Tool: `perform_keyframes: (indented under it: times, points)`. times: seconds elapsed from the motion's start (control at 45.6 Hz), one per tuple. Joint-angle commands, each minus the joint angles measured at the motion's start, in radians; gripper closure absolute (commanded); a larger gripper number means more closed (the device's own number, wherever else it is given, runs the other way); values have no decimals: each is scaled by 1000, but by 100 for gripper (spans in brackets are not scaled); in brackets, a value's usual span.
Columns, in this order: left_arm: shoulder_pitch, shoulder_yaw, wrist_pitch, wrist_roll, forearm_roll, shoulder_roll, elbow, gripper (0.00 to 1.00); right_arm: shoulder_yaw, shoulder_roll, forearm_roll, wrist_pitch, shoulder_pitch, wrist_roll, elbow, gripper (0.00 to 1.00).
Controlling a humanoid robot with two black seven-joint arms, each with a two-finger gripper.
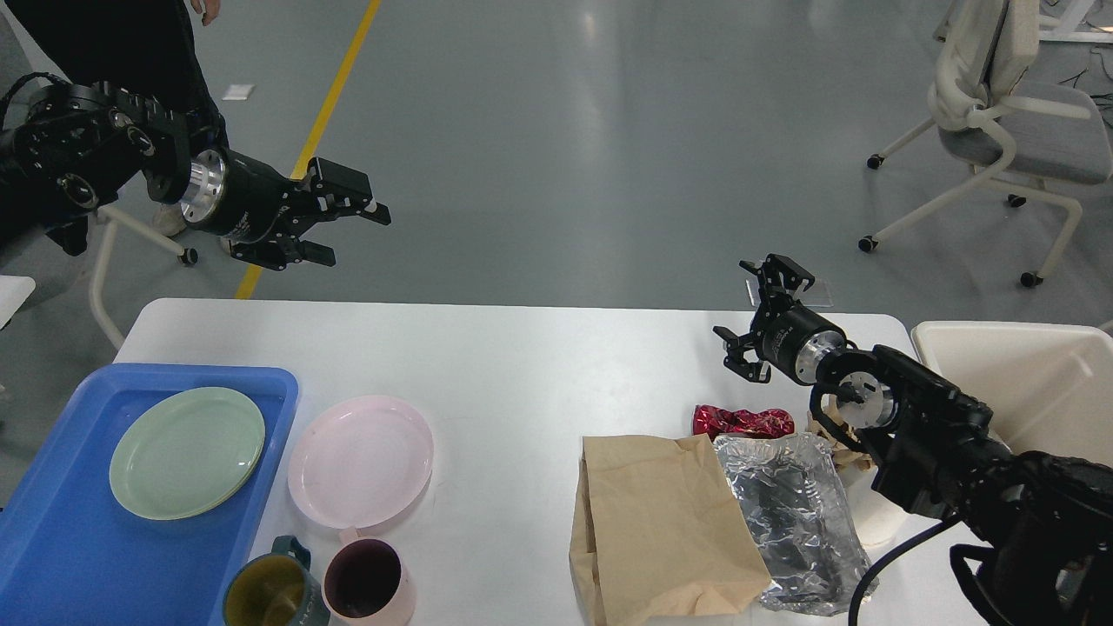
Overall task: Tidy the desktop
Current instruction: 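Lower the left gripper toward the pink cup near the robot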
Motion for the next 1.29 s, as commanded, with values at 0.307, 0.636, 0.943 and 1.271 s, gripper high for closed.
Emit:
perform_keyframes:
  times: [0.307, 0.636, 0.943, 1.271]
  points:
    - [1, 0, 0, -6, -2, 0, 2, 3, -1, 0, 0, 0, 0, 0, 0, 0]
    - [-10, 4, 0, 2, -2, -25, 10, 3, 0, 0, 0, 0, 0, 0, 0, 0]
    - [5, 13, 0, 2, 1, -88, -6, 3, -1, 0, 0, 0, 0, 0, 0, 0]
    - [-87, 311, 0, 2, 4, -97, -220, 4, -1, 0, 0, 0, 0, 0, 0, 0]
